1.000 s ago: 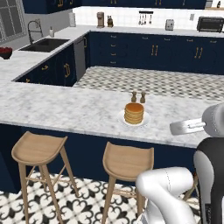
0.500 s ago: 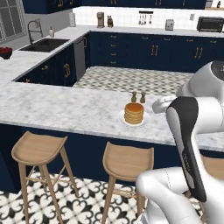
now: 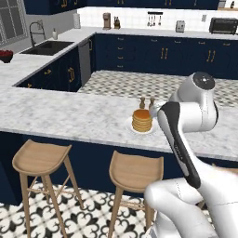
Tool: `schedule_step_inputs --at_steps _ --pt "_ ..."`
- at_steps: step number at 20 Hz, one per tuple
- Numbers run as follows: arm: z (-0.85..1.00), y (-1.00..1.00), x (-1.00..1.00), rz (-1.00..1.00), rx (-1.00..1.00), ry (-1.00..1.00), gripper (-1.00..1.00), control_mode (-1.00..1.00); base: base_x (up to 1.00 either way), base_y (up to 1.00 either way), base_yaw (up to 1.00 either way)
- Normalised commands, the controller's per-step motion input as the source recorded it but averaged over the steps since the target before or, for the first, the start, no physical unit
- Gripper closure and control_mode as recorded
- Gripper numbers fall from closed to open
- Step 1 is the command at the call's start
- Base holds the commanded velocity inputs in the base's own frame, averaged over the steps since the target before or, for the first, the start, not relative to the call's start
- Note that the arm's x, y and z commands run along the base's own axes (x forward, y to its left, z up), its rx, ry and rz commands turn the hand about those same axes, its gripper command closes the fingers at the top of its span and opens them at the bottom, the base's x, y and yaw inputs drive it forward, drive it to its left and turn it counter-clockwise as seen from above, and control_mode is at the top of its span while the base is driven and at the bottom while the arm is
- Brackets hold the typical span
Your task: Take the strawberry from the fridge and place it on top of the pancake, located on the dining counter.
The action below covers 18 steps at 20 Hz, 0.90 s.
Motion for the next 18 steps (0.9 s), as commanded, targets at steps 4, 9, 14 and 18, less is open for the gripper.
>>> schedule_step_inputs --at_steps 4,9,14,18 --pt "-0.16 -0.24 0.79 0.0 0.0 0.04 1.0 -1.0 0.0 0.0 0.0" --pt "-0.02 -0.18 0.79 0.0 0.0 0.03 1.0 -1.0 0.0 0.0 0.0" --pt "-0.17 -0.11 0.76 0.0 0.0 0.02 1.0 -1.0 0.0 0.0 0.0" --pt "-0.33 0.0 0.6 0.0 0.0 0.03 1.0 -1.0 0.0 0.0 0.0"
